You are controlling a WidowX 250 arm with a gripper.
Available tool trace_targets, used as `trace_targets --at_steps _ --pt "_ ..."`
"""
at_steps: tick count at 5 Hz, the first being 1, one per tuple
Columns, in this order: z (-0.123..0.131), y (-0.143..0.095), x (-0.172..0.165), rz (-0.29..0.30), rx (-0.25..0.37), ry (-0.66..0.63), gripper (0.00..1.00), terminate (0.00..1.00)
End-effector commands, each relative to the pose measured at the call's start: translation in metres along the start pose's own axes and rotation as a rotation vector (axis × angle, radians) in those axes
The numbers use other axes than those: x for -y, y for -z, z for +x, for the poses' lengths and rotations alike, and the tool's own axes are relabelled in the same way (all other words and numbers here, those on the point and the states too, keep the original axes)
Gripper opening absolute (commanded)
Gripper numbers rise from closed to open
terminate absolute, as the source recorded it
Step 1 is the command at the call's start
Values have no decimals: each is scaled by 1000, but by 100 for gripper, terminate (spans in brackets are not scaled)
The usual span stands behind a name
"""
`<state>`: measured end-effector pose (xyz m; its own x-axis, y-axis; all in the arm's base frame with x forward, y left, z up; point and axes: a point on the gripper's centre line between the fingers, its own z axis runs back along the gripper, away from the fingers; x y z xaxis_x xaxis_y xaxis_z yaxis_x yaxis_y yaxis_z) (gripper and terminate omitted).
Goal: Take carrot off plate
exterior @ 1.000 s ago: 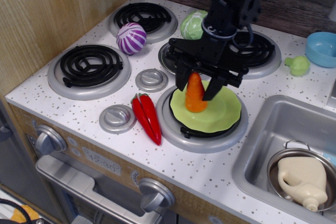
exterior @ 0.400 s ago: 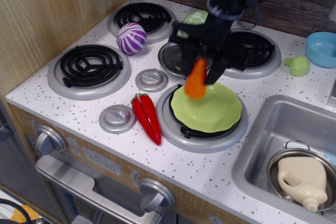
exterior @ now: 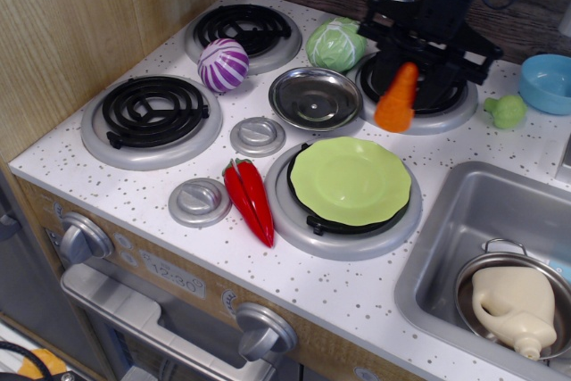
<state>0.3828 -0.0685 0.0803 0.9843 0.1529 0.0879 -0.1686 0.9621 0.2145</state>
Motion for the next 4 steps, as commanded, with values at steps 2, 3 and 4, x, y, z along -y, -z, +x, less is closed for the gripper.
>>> trace_targets --at_steps 2,3,4 --pt "13 23 22 -70 121 -29 0 0" --pt "20 39 23 -100 159 -19 0 0" --pt "23 40 23 -109 176 -5 100 0"
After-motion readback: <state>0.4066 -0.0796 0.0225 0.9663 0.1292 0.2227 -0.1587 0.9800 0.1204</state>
